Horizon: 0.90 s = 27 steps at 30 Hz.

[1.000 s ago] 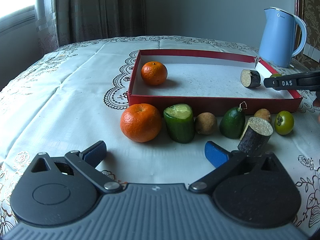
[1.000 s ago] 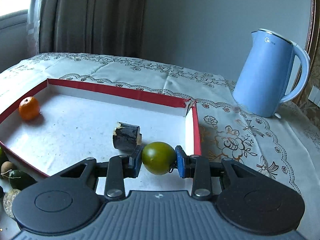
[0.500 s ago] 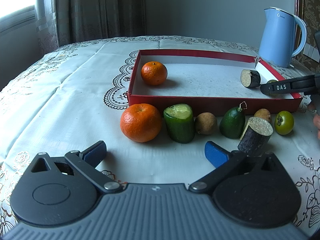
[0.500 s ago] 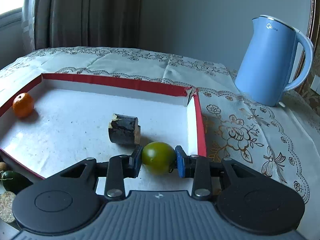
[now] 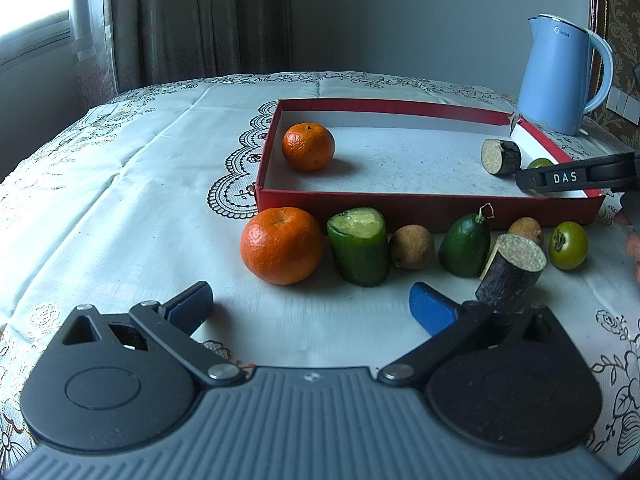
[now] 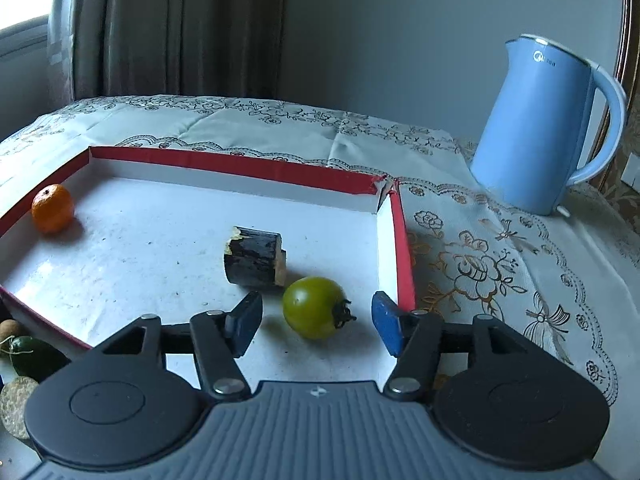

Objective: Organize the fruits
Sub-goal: 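Carry the green tomato into the tray and open the right gripper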

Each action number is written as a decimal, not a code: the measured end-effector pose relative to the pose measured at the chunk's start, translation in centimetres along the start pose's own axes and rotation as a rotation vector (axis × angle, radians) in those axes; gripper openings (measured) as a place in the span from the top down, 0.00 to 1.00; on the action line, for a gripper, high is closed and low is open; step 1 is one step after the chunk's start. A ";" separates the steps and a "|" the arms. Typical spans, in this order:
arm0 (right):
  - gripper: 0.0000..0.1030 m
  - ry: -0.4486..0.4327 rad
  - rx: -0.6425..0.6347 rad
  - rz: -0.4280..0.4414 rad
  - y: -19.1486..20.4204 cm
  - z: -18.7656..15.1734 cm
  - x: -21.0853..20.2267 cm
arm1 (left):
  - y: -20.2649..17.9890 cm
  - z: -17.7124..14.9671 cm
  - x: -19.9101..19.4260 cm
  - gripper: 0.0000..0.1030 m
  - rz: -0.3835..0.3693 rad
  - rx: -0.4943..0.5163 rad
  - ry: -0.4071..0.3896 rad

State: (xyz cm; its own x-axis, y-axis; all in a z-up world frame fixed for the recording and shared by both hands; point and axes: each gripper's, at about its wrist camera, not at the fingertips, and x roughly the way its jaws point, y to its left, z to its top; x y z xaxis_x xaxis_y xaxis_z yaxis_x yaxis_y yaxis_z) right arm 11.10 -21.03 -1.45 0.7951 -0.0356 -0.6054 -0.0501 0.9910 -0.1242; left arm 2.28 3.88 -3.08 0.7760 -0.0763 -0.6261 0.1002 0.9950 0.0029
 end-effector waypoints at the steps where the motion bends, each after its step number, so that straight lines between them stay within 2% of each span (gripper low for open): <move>1: 0.42 -0.003 -0.002 -0.004 0.0 0.0 -0.1 | 0.0 0.0 0.0 0.00 0.000 0.000 0.000; 13: 0.39 -0.058 0.065 0.023 -1.2 -0.8 -1.8 | 0.0 0.0 0.0 0.00 0.000 0.000 0.000; 16: 0.37 -0.106 0.074 0.039 -1.6 -1.4 -3.4 | 0.0 0.0 0.0 0.00 0.000 0.000 0.000; 17: 0.32 -0.128 0.075 0.045 -1.7 -1.8 -4.1 | 0.0 0.0 0.0 0.00 0.000 0.000 0.000; 19: 0.29 -0.172 0.060 0.052 -1.9 -2.7 -5.5 | 0.0 0.0 0.0 0.00 0.000 0.000 0.000; 27: 0.29 -0.259 0.072 0.117 -2.9 -5.1 -8.3 | 0.1 -0.1 -0.1 0.00 -0.010 -0.004 -0.007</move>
State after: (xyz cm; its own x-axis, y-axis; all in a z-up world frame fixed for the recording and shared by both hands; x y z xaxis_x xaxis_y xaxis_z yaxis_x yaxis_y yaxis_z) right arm 1.57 -24.27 -0.13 0.9148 0.1044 -0.3901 -0.1149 0.9934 -0.0034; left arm 2.18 4.01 -3.09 0.7796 -0.0868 -0.6203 0.1054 0.9944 -0.0067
